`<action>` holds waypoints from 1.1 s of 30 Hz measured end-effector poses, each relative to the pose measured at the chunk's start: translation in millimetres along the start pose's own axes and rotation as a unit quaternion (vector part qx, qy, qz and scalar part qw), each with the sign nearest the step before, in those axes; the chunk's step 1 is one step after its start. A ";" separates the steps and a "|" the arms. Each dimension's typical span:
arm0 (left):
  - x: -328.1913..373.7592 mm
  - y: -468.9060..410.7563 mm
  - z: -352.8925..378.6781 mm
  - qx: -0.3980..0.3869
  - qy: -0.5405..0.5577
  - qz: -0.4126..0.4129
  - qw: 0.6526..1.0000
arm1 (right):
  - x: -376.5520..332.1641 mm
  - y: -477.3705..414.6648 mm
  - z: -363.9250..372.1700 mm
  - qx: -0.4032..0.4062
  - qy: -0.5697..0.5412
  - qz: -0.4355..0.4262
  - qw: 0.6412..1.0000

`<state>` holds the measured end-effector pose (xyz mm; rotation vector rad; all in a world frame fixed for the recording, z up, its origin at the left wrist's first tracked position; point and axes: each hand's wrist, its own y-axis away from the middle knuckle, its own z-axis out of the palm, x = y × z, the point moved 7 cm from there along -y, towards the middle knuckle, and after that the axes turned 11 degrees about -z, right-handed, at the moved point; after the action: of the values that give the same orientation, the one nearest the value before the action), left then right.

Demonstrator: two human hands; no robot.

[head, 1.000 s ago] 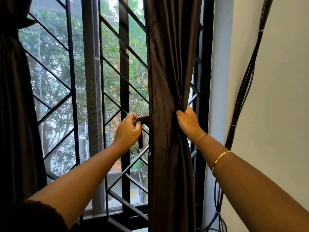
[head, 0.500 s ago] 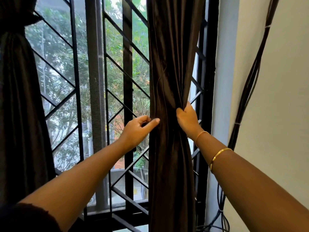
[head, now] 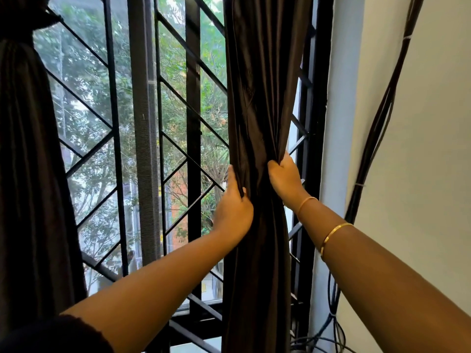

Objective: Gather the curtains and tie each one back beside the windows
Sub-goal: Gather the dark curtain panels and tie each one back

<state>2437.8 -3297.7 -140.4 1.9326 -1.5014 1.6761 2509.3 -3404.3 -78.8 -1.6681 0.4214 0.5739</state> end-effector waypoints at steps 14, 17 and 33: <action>15.0 34.6 -10.0 0.150 0.100 0.127 0.975 | -3.7 2.2 -0.5 -0.005 0.020 -0.002 1.000; 3.5 28.3 -11.7 0.146 0.065 0.048 0.986 | -5.2 3.9 5.2 -0.010 0.021 -0.003 1.000; -26.2 -5.5 -43.0 0.121 0.038 0.028 0.992 | -12.4 6.1 13.8 -0.032 -0.011 0.007 0.999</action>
<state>2418.0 -3251.2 -144.3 1.9281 -1.3922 2.0149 2493.9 -3392.3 -78.1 -1.7204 0.4030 0.6213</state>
